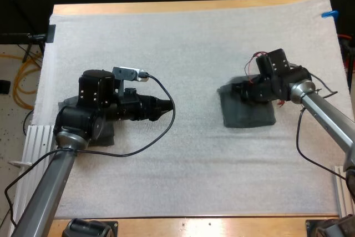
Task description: Pick towel from pile fold and stack
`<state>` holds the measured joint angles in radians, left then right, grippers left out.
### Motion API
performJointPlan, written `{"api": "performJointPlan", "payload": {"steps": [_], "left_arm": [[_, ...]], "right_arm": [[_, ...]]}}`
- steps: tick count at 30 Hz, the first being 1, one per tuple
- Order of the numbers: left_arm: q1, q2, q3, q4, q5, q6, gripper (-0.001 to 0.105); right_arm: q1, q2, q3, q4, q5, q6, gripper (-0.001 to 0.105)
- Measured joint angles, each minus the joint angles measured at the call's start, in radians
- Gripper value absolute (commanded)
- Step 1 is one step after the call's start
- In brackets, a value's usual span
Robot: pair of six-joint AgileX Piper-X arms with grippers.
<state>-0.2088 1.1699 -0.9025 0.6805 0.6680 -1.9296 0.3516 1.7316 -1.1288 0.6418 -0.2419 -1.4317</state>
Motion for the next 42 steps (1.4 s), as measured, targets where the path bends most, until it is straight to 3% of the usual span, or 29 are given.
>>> {"api": "performJointPlan", "payload": {"steps": [4,7,14,22,26,29,33,37,39,42], "left_arm": [[0.000,0.000,0.000,0.000,0.000,0.000,0.069],[0.000,0.000,0.000,0.000,0.000,0.000,0.069],[0.000,0.000,0.000,0.002,0.000,0.000,0.069],[0.000,0.000,0.000,0.004,0.004,0.000,0.069],[-0.003,0.000,0.000,0.004,0.093,0.044,0.069],[-0.028,0.000,0.000,0.006,0.102,0.067,0.070],[-0.118,0.000,0.000,-0.010,0.043,0.068,0.070],[-0.242,0.019,0.000,-0.092,-0.113,0.023,0.070],[-0.303,0.055,0.000,-0.197,-0.203,-0.048,0.070],[-0.333,0.116,-0.001,-0.325,-0.232,-0.165,0.070]], "right_arm": [[0.000,-0.004,0.000,-0.027,-0.100,0.003,0.064],[0.000,-0.027,0.000,-0.031,-0.117,-0.007,0.064],[0.000,-0.166,0.000,-0.029,-0.042,-0.056,0.064],[0.000,-0.192,-0.005,0.046,-0.043,-0.060,0.064],[0.000,-0.219,-0.003,0.065,-0.043,-0.093,0.064],[0.000,-0.294,-0.003,0.103,-0.043,-0.105,0.064],[0.000,-0.415,-0.003,0.175,-0.019,-0.116,0.064],[0.000,-0.536,-0.003,0.270,0.018,-0.131,0.064],[0.000,-0.620,-0.003,0.334,0.025,-0.131,0.064],[0.000,-0.708,-0.003,0.395,0.042,-0.131,0.064]]}}
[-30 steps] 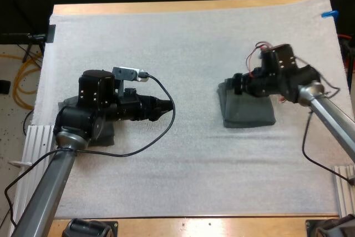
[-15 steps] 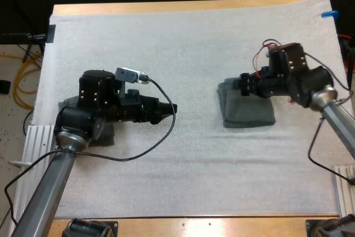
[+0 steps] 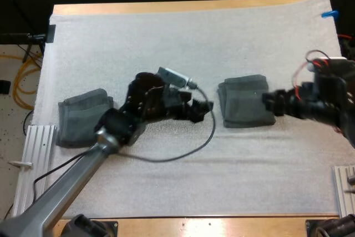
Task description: Pick towel from pile fold and stack
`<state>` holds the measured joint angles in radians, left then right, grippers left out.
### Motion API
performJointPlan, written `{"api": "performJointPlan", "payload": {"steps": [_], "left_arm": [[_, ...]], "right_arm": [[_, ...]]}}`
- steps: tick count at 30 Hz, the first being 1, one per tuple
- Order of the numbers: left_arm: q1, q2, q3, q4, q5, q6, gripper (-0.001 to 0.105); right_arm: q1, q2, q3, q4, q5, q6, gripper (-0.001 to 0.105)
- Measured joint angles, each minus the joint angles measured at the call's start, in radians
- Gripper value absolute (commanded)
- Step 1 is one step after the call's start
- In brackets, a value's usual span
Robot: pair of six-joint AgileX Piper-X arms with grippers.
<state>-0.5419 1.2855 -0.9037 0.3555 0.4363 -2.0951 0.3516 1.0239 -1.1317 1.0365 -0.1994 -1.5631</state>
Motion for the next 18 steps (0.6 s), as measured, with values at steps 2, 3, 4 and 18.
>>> {"api": "performJointPlan", "payload": {"steps": [2,3,4,18], "left_arm": [[-0.005,0.055,-0.006,-0.055,0.000,-0.057,0.070],[-0.005,0.083,-0.011,-0.066,0.006,-0.080,0.070],[-0.005,0.113,-0.017,-0.073,0.014,-0.100,0.070],[-0.007,0.481,-0.197,-0.073,0.116,-0.210,0.070]], "right_arm": [[0.000,-0.061,0.000,0.040,0.027,0.013,0.064],[0.000,-0.093,0.000,0.064,0.042,0.020,0.064],[0.000,-0.121,0.000,0.089,0.053,0.023,0.064],[0.000,-0.326,0.000,0.309,0.097,0.023,0.064]]}}
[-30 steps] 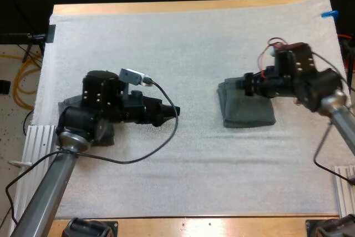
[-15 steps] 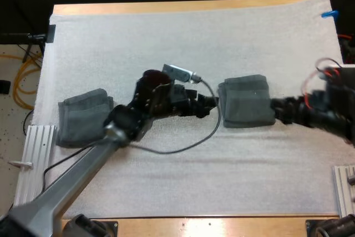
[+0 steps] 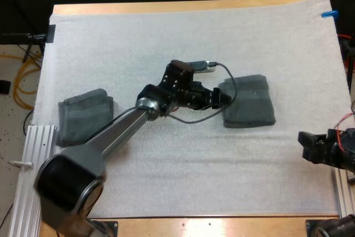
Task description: Pick towel from pile fold and stack
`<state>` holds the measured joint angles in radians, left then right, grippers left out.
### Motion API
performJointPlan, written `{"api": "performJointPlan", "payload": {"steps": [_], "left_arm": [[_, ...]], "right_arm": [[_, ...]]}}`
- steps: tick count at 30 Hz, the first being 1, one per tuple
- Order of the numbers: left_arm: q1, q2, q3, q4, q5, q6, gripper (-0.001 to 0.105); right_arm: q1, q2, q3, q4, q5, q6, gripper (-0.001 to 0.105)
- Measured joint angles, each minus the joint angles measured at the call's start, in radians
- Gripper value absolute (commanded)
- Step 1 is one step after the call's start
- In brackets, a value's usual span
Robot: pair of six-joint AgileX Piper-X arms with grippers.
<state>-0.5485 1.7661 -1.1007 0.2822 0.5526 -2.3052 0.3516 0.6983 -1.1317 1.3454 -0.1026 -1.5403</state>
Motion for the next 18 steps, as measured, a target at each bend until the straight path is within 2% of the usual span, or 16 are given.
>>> {"api": "performJointPlan", "payload": {"steps": [10,18], "left_arm": [[-0.001,0.165,-0.096,0.024,0.027,-0.140,0.070],[-0.042,0.209,-0.150,0.105,0.003,-0.165,0.070]], "right_arm": [[0.000,-0.007,0.000,0.020,0.010,0.000,0.064],[0.000,-0.007,0.000,0.020,0.015,0.000,0.064]]}}
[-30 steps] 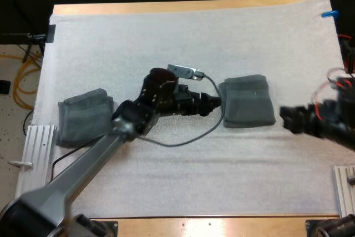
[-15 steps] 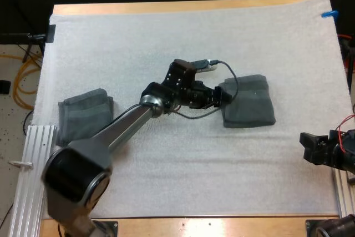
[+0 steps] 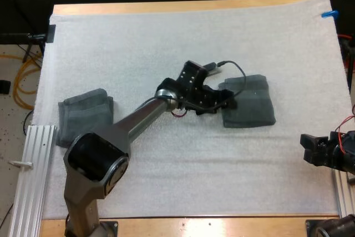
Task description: Pick towel from pile fold and stack
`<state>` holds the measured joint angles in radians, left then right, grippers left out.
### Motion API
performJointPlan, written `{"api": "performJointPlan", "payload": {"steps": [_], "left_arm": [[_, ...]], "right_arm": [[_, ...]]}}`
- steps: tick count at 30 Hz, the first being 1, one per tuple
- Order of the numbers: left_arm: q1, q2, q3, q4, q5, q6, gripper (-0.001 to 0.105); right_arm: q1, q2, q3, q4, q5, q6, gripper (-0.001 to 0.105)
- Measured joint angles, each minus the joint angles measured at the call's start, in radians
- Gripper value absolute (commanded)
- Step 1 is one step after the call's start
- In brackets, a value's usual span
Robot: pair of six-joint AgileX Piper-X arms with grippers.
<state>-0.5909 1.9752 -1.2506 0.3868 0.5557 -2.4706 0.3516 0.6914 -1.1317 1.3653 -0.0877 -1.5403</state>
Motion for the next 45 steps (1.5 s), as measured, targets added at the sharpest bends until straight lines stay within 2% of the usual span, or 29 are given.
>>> {"api": "performJointPlan", "payload": {"steps": [8,10,12,14,15,17,19,23,26,29,36,41,45], "left_arm": [[-0.050,0.025,-0.044,0.005,-0.009,-0.051,0.069],[-0.050,0.034,-0.055,0.005,-0.004,-0.053,0.066],[-0.050,0.039,-0.062,0.006,-0.002,-0.058,0.057],[-0.050,0.039,-0.065,0.007,0.002,-0.062,0.038],[-0.050,0.039,-0.064,0.007,0.002,-0.061,0.032],[-0.050,0.039,-0.064,0.007,0.003,-0.061,0.008],[-0.050,0.039,-0.064,0.007,0.003,-0.060,0.000],[-0.050,0.039,-0.064,0.000,0.003,-0.054,0.000],[-0.050,0.039,-0.068,0.004,0.003,-0.007,0.000],[-0.050,0.039,-0.087,0.038,0.003,0.035,0.000],[-0.050,0.039,-0.103,0.076,-0.017,0.074,0.000],[-0.050,0.041,-0.127,0.166,-0.064,0.164,0.000],[-0.050,0.041,-0.127,0.180,-0.050,0.178,0.000]], "right_arm": [[0.000,0.000,0.000,0.001,0.002,0.000,0.064],[0.000,0.000,0.000,0.001,0.002,0.000,0.064],[0.000,0.000,0.000,0.001,0.002,0.000,0.064],[0.000,0.000,0.000,0.003,0.002,0.000,0.064],[0.000,0.000,0.000,0.003,0.002,0.000,0.064],[0.000,0.000,0.000,0.004,0.002,0.000,0.064],[0.000,0.000,0.000,0.006,0.002,0.000,0.064],[0.000,0.000,0.000,0.006,0.002,0.000,0.064],[0.000,0.000,0.000,0.006,0.002,0.000,0.064],[0.000,0.000,0.000,0.006,0.002,0.000,0.064],[0.000,0.000,0.000,0.006,0.013,0.000,0.064],[0.000,0.000,0.000,0.006,0.025,0.000,0.064],[0.000,0.000,0.000,-0.002,0.025,0.000,0.064]]}}
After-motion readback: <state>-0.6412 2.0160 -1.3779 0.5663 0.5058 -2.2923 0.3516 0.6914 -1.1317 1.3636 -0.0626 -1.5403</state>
